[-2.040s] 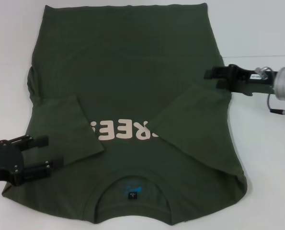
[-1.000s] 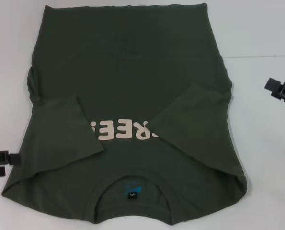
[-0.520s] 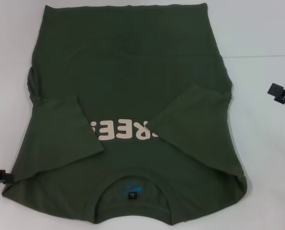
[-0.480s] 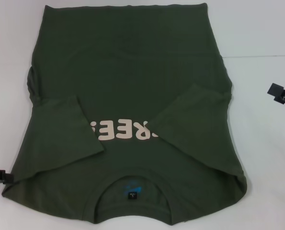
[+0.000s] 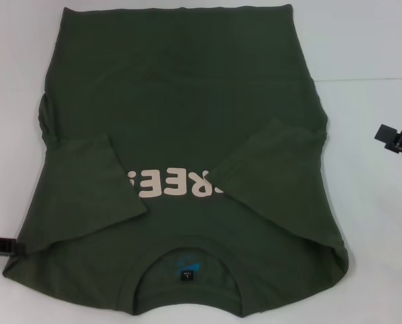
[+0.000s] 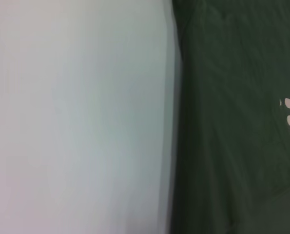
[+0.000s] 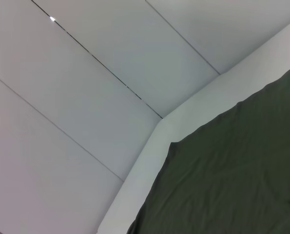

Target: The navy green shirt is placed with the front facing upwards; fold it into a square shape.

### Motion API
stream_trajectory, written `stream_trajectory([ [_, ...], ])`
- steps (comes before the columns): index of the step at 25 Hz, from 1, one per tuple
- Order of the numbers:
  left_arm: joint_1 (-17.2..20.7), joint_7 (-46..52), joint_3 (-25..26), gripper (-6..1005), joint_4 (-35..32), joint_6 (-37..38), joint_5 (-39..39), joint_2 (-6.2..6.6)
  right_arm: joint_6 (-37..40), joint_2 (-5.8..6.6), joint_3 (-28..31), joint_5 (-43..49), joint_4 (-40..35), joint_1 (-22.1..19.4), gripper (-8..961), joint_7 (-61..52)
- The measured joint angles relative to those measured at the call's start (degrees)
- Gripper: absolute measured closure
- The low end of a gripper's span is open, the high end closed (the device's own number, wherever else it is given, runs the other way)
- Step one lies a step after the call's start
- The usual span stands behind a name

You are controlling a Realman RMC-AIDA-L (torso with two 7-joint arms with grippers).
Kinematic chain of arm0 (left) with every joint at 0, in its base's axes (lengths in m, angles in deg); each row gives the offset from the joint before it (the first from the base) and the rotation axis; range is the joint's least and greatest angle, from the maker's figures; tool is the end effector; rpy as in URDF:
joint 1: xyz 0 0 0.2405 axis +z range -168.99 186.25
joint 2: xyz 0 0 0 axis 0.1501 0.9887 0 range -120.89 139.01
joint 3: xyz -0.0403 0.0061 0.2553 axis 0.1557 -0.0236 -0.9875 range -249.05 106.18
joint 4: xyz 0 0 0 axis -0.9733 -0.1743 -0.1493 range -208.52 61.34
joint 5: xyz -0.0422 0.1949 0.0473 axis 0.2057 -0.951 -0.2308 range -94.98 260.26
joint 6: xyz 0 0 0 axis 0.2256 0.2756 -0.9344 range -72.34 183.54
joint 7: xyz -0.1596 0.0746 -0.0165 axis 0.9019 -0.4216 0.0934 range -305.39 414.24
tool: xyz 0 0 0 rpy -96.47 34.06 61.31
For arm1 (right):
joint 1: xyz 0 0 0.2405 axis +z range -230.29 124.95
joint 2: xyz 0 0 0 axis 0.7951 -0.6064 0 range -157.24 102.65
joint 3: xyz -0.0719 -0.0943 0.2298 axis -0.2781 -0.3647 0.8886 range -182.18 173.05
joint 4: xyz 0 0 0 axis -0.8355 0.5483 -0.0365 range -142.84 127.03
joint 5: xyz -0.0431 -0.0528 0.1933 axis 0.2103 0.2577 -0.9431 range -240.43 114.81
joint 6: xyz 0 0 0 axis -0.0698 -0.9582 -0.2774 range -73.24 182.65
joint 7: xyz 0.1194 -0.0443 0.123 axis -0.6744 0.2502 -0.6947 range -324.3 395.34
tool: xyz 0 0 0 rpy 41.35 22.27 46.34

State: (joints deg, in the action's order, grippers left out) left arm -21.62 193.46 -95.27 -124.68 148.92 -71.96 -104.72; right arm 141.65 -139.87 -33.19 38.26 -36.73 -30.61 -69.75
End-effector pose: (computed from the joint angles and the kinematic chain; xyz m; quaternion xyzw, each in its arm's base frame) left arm -0.3595 0.3138 0.0517 -0.7061 -0.6861 -0.0279 0.1731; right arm 0.3190 0.3316 0.0457 -0.7341 0.5121 0.4013 0.1946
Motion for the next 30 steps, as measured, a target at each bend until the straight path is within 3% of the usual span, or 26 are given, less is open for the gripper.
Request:
stream_trajectory([
  [6,0.29,-0.11,-2.32,199,0.02,-0.98,-0.04,-0.56,0.0,0.0,-0.16,0.01,0.0,0.18,21,0.01],
  [30,-0.55,0.27,-3.42,207,0.64,-2.23,-0.09,-0.82,-0.11,-0.09,-0.18,0.45,-0.01,1.54,21,0.02],
])
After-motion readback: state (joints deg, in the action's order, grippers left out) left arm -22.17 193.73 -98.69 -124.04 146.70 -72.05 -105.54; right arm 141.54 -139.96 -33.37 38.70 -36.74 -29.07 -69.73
